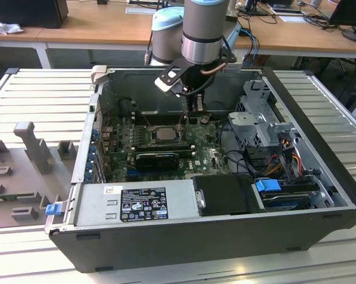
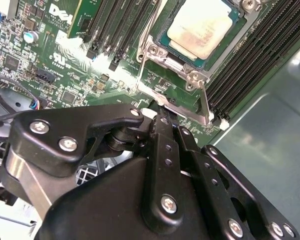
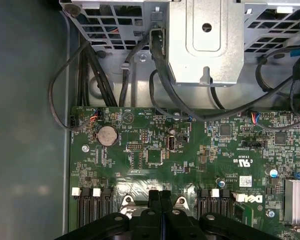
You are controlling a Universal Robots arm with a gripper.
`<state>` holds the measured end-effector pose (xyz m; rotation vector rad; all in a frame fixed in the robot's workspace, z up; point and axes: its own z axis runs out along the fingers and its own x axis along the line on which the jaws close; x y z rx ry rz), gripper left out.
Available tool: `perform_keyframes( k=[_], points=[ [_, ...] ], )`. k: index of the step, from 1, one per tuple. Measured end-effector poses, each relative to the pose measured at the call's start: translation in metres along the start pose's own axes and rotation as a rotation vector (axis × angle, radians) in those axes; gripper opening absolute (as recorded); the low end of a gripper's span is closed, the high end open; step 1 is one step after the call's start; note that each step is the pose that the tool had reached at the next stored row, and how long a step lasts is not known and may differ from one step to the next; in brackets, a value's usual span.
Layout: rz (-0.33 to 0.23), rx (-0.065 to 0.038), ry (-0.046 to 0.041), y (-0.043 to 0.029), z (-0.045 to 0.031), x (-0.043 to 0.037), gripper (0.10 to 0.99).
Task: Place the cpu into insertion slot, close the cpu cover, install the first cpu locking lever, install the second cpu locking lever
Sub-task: 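Close the cpu cover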
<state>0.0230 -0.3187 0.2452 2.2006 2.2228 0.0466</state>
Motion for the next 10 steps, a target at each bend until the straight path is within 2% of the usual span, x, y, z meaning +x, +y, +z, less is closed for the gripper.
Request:
perform_keyframes(
  k=[10],
  points=[
    [0.0, 0.0, 0.0, -0.0029, -0.0001, 0.0, 0.106]
  ],
)
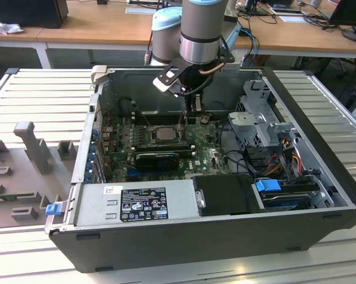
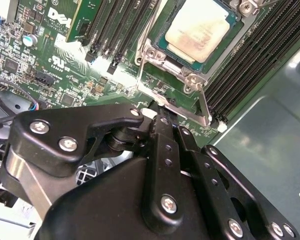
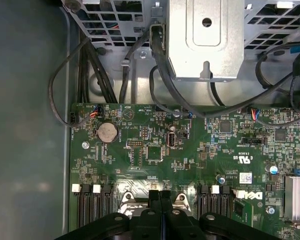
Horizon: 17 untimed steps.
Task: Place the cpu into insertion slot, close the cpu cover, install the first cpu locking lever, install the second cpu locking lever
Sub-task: 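Close the cpu cover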
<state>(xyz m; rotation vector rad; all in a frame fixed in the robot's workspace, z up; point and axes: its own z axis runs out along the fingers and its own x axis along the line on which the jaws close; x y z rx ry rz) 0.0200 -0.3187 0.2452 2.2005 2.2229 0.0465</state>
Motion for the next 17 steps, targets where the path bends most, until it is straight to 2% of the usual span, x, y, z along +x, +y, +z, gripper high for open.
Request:
perform_keyframes(
  k=[17],
  points=[
    [0.0, 0.0, 0.0, -0.0038, -0.0001, 0.0, 0.106]
  ],
)
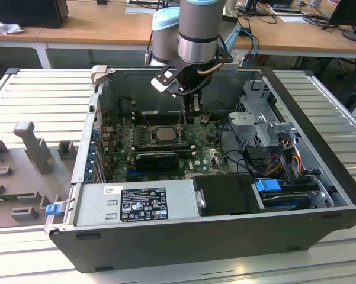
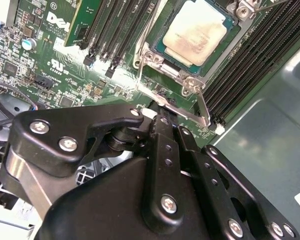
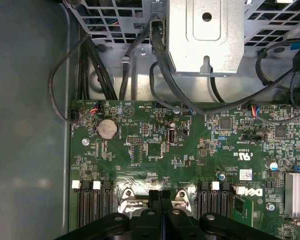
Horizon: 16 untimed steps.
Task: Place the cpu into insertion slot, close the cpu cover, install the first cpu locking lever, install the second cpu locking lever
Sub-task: 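Close the cpu cover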
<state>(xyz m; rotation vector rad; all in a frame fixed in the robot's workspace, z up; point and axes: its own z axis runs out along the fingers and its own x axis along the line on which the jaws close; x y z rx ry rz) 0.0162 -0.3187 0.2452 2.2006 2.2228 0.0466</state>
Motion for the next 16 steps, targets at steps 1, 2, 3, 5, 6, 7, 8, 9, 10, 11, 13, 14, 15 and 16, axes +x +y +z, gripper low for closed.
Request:
perform_keyframes(
  k=[1, 2, 3, 5, 6, 7, 8, 9, 10, 11, 13, 14, 15, 16],
  points=[
    [0.0, 0.0, -0.0001, -0.0002, 0.0, 0.0, 0.106],
    [0.0, 0.0, 0.0, -0.0006, 0.0, 0.0, 0.106],
    [0.0, 0.0, -0.0001, -0.0009, 0.0, 0.0, 0.106],
    [0.0, 0.0, 0.0, -0.0016, 0.0, 0.0, 0.106],
    [0.0, 0.0, 0.0, -0.0018, 0.0, 0.0, 0.106],
    [0.0, 0.0, 0.0, -0.0021, -0.0001, 0.0, 0.106],
    [0.0, 0.0, 0.0, -0.0022, -0.0001, 0.0, 0.106],
    [0.0, 0.0, 0.0, -0.0024, -0.0001, 0.0, 0.106],
    [0.0, 0.0, 0.0, -0.0028, -0.0001, 0.0, 0.106],
    [0.0, 0.0, -0.0001, -0.0031, -0.0001, 0.0, 0.106],
    [0.0, 0.0, 0.0, -0.0036, -0.0001, 0.0, 0.106],
    [0.0, 0.0, 0.0, -0.0038, -0.0001, 0.0, 0.106],
    [0.0, 0.0, 0.0, -0.0042, -0.0001, 0.0, 0.106],
    [0.0, 0.0, 0.0, -0.0045, -0.0001, 0.0, 0.106]
  ],
)
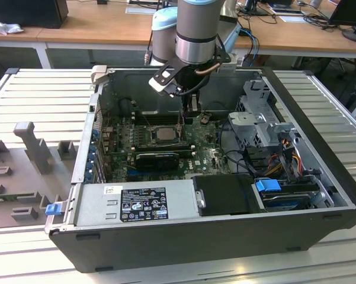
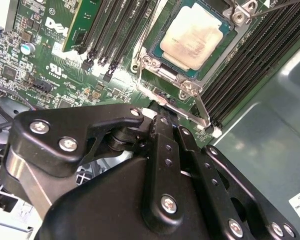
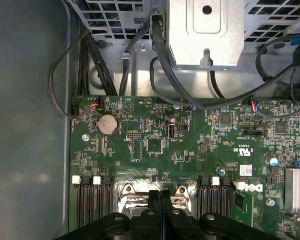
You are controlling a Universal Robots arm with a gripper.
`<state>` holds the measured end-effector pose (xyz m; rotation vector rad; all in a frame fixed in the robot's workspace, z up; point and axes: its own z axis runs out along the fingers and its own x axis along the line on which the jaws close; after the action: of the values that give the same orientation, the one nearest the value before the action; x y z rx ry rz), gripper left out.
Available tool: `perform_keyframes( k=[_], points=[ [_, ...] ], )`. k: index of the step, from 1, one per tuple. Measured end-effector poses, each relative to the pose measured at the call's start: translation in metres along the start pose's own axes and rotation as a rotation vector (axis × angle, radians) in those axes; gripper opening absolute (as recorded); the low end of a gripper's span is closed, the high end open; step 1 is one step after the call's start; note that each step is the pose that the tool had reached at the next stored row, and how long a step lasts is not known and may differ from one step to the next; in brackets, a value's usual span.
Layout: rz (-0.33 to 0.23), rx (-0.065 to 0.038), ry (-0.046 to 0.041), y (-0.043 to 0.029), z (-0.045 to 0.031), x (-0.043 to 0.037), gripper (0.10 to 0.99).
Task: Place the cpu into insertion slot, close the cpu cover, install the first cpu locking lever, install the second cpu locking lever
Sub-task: 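Close the cpu cover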
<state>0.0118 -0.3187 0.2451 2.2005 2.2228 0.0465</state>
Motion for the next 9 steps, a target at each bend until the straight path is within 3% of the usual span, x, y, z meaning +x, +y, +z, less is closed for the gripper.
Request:
perform_keyframes(
  k=[9],
  points=[
    [0.0, 0.0, 0.0, -0.002, 0.0, 0.0, 0.106]
  ],
)
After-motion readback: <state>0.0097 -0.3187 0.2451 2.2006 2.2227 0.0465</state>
